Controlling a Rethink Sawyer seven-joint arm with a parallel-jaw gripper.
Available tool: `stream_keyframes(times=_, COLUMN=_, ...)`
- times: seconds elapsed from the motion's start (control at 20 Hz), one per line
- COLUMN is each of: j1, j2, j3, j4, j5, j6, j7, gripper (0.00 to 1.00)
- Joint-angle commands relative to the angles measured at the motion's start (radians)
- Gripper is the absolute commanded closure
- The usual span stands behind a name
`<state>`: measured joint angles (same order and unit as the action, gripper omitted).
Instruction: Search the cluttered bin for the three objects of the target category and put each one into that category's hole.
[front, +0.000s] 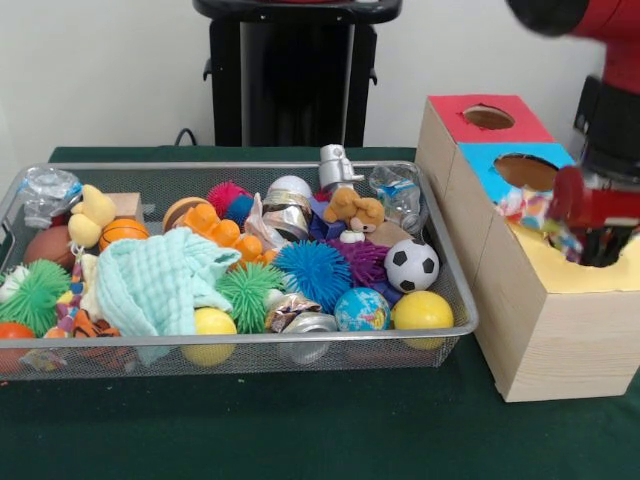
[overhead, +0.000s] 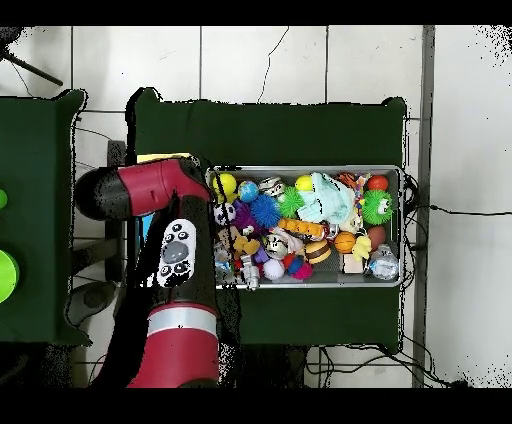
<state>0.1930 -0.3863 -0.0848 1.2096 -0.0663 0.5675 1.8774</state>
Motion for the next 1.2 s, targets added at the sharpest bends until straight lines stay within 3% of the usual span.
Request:
stream_keyframes(times=0.05, j1=-0.005, j2=0.198, j3=0.018, j4=-0.026, j5=0.024, j6=-0.188, j7=0.253, gripper=1.0)
stream_keyframes(times=0.2, j1=-0.033, j2=0.237, j3=0.026, j4=-0.085, j5=0.008, j6=-0.221, j7=0.172, gripper=1.0)
stream_keyframes(times=0.5, j1=-0.145, j2=0.269, j3=0.148, j4=-0.156, j5=-0.048, j6=-0.2, j7=-0.047, gripper=1.0)
stream_keyframes(times=0.8, j1=-0.192, j2=0.312, j3=0.209, j4=-0.155, j5=-0.078, j6=-0.27, j7=-0.037, gripper=1.0)
stream_keyframes(times=0.9, j1=-0.182, j2=0.307, j3=0.195, j4=-0.162, j5=-0.086, j6=-0.238, j7=-0.018, gripper=1.0)
stream_keyframes(times=0.95, j1=-0.174, j2=0.299, j3=0.184, j4=-0.159, j5=-0.101, j6=-0.241, j7=0.011, gripper=0.0)
stream_keyframes(times=1.1, j1=-0.155, j2=0.29, j3=0.156, j4=-0.164, j5=-0.118, j6=-0.246, j7=0.027, gripper=0.0)
stream_keyframes(times=1.2, j1=-0.138, j2=0.278, j3=0.133, j4=-0.184, j5=-0.131, j6=-0.175, j7=0.009, gripper=0.0)
